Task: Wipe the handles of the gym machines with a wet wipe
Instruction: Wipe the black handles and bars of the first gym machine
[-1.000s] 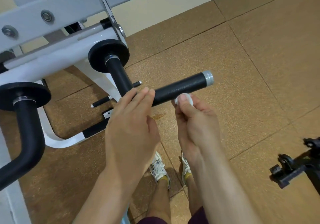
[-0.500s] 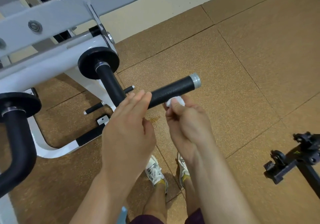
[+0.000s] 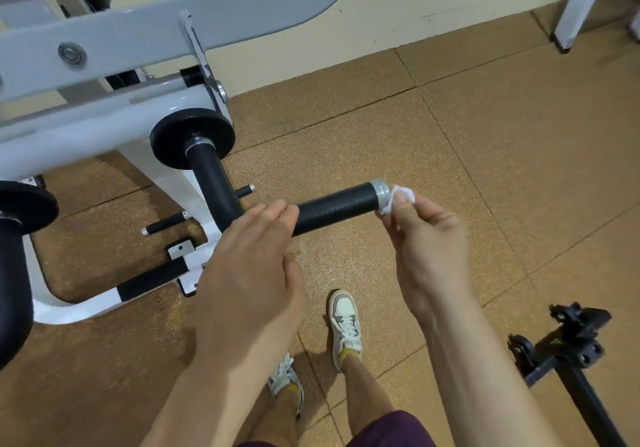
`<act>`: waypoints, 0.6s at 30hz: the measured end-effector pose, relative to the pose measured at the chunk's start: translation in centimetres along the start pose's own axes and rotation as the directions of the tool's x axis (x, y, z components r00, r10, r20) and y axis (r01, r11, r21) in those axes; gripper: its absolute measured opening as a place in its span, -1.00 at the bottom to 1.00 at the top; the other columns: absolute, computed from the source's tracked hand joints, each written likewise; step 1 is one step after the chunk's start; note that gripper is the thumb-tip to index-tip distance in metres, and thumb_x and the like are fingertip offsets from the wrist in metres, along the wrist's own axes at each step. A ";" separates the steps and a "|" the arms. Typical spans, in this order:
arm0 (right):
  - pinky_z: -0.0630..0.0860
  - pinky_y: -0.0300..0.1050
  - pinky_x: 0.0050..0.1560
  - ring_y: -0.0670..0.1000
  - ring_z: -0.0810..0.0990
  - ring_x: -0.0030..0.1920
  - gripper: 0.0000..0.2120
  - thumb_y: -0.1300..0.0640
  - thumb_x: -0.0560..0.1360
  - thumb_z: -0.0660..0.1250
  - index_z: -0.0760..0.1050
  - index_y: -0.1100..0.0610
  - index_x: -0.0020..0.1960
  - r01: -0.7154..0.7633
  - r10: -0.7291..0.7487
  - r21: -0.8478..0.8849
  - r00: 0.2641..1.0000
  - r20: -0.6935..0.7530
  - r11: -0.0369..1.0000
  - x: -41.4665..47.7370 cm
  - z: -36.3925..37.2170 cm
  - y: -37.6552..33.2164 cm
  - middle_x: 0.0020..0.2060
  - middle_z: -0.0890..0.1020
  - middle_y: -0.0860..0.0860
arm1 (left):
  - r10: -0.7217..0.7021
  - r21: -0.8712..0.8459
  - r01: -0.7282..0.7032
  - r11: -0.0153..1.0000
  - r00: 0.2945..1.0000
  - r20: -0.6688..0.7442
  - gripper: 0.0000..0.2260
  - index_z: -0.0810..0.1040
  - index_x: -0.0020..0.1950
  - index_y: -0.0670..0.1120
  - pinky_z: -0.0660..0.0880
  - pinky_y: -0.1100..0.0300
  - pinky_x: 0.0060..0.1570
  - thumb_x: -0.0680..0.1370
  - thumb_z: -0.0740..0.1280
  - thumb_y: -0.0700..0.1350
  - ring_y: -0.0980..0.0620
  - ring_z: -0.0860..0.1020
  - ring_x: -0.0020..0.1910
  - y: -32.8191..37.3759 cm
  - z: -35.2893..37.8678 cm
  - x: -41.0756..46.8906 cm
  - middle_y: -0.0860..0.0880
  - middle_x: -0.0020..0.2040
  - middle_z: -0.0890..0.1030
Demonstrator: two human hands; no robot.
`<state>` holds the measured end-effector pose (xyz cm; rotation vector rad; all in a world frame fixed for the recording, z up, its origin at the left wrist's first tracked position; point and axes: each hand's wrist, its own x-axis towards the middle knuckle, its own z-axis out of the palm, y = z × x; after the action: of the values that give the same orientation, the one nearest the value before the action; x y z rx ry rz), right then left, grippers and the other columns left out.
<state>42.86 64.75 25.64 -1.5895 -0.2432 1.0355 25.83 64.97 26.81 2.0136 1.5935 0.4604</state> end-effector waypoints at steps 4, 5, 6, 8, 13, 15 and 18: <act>0.45 -0.16 0.17 -0.12 0.58 0.07 -0.80 0.16 0.58 0.25 0.65 0.04 0.02 0.220 -0.061 -0.533 0.952 0.299 0.817 1.5 0.1 -3.2 -0.04 0.68 -0.07 | -0.049 0.033 0.050 0.998 0.998 -0.047 -0.57 0.51 0.30 -0.10 0.30 0.18 0.20 0.43 0.28 -0.27 -0.01 0.43 0.29 0.9 0.8 0.2 0.02 0.24 0.55; 0.42 -0.23 0.08 -0.15 0.56 0.07 -0.81 0.14 0.57 0.26 0.65 -0.01 0.02 0.284 -0.044 -0.611 0.925 0.377 0.739 2.2 0.5 -4.2 -0.02 0.67 -0.10 | -0.067 0.034 0.069 0.997 0.996 -0.067 -0.57 0.52 0.29 -0.11 0.32 0.16 0.14 0.42 0.27 -0.25 -0.02 0.43 0.27 1.3 1.0 0.3 0.03 0.21 0.55; 0.39 -0.30 -0.02 -0.16 0.56 0.06 -0.83 0.12 0.55 0.29 0.65 -0.02 0.02 0.326 -0.010 -0.674 0.904 0.427 0.663 2.9 0.8 -5.1 -0.02 0.66 -0.11 | -0.077 0.033 0.080 0.996 0.993 -0.085 -0.58 0.53 0.27 -0.12 0.32 0.18 0.09 0.42 0.25 -0.24 -0.02 0.42 0.24 1.6 1.2 0.3 0.02 0.17 0.55; 0.36 -0.35 -0.10 -0.15 0.58 0.02 -0.84 0.09 0.49 0.38 0.65 0.02 0.05 0.356 0.098 -0.753 0.870 0.483 0.554 4.2 1.2 -6.8 -0.02 0.67 -0.09 | -0.083 0.035 0.087 0.996 0.990 -0.118 -0.60 0.55 0.24 -0.14 0.31 0.21 0.03 0.41 0.23 -0.22 -0.04 0.41 0.18 2.0 1.6 0.3 0.01 0.11 0.53; 0.42 -0.24 -0.08 -0.23 0.54 -0.22 -0.85 0.03 0.51 0.34 0.66 0.05 -0.08 0.550 0.258 -0.780 0.741 0.620 0.298 5.5 2.4 -8.7 -0.20 0.67 -0.13 | -0.098 0.056 0.111 0.992 0.975 -0.200 -0.62 0.55 0.23 -0.17 0.36 0.17 0.07 0.42 0.25 -0.28 -0.07 0.40 0.14 2.7 2.1 -0.3 -0.07 0.13 0.53; 0.39 -0.29 -0.22 -0.26 0.56 -0.31 -0.79 -0.02 0.54 0.29 0.64 0.02 -0.17 0.629 0.353 -0.733 0.644 0.678 0.260 5.3 4.1 -8.0 -0.31 0.68 -0.19 | -0.104 0.062 0.120 0.991 0.970 -0.219 -0.62 0.55 0.23 -0.18 0.38 0.17 0.10 0.42 0.27 -0.31 -0.05 0.40 0.15 3.0 2.3 -0.6 -0.08 0.14 0.53; 0.31 -0.27 -0.34 -0.25 0.41 -0.56 -0.68 -0.02 0.58 0.23 0.50 -0.06 -0.34 0.710 0.474 -0.680 0.543 0.693 0.181 5.7 5.5 -8.0 -0.61 0.47 -0.27 | -0.139 0.036 0.152 0.988 0.960 -0.242 -0.61 0.56 0.22 -0.17 0.35 0.21 0.13 0.41 0.26 -0.34 -0.04 0.41 0.16 3.2 2.2 -0.9 -0.07 0.14 0.53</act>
<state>45.22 74.73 30.19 -1.8645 -2.2546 1.5472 29.39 63.18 26.95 1.9201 1.9034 0.6289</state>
